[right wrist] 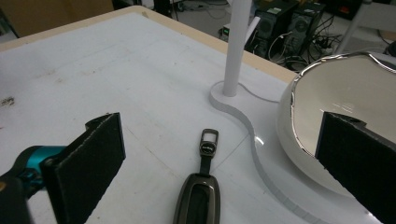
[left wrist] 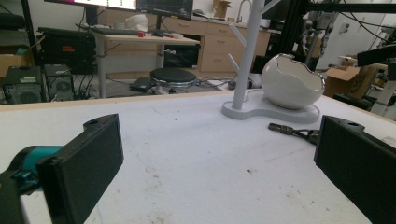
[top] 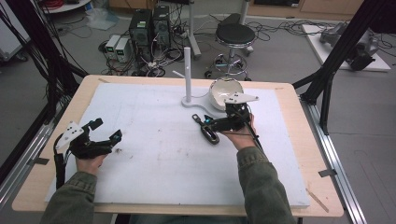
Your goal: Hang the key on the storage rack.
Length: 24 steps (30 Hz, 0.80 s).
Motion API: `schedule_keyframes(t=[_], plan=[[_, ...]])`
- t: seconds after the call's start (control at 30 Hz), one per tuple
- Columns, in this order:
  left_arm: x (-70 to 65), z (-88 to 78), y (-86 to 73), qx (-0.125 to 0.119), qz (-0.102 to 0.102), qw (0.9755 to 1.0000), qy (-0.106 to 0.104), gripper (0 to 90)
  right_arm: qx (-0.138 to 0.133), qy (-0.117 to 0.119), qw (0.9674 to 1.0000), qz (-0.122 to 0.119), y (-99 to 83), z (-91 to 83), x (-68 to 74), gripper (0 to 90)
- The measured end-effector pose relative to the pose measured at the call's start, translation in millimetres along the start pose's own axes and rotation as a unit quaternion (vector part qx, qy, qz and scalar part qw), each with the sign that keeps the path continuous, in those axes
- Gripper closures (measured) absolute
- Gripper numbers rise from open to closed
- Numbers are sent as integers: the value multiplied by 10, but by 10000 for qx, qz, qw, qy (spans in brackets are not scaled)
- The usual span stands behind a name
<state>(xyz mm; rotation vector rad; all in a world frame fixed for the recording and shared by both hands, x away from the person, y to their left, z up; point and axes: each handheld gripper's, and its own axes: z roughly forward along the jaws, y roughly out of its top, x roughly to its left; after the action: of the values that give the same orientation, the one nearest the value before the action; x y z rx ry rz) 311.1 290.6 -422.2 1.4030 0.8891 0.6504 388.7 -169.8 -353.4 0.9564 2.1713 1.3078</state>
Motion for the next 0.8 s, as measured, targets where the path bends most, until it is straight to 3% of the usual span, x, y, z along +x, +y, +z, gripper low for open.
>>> schedule_keyframes(t=[0.2, 0.23, 0.4, 0.5, 0.57, 0.67, 0.73, 0.8], plan=[[-4, -6, -1, 37, 17, 10000, -4, 17, 440, 203, 9986, -230, 62, 201, 36, 6], [-11, -4, -4, 40, 25, 10000, -7, 17, 698, 230, 9967, -351, 86, 279, 60, 7], [-25, 2, -12, 93, 42, 9999, -40, 17, 1048, 275, 9927, -529, 128, 436, 93, 7], [-25, 1, -10, 93, 53, 9999, -49, 17, 1205, 286, 9911, -483, 151, 500, 74, 7], [-18, 3, -11, 92, 48, 9999, -37, 17, 1355, 376, 9896, -318, 191, 596, 37, 7], [-16, 2, -11, 78, 38, 10000, -33, 18, 1688, 346, 9846, -314, 230, 724, 24, 7], [-15, 1, -11, 74, 39, 10000, -32, 17, 1756, 349, 9833, -319, 238, 769, 21, 7], [-16, 0, -11, 91, 46, 9999, -33, 18, 1968, 306, 9794, -326, 254, 857, 19, 9]])
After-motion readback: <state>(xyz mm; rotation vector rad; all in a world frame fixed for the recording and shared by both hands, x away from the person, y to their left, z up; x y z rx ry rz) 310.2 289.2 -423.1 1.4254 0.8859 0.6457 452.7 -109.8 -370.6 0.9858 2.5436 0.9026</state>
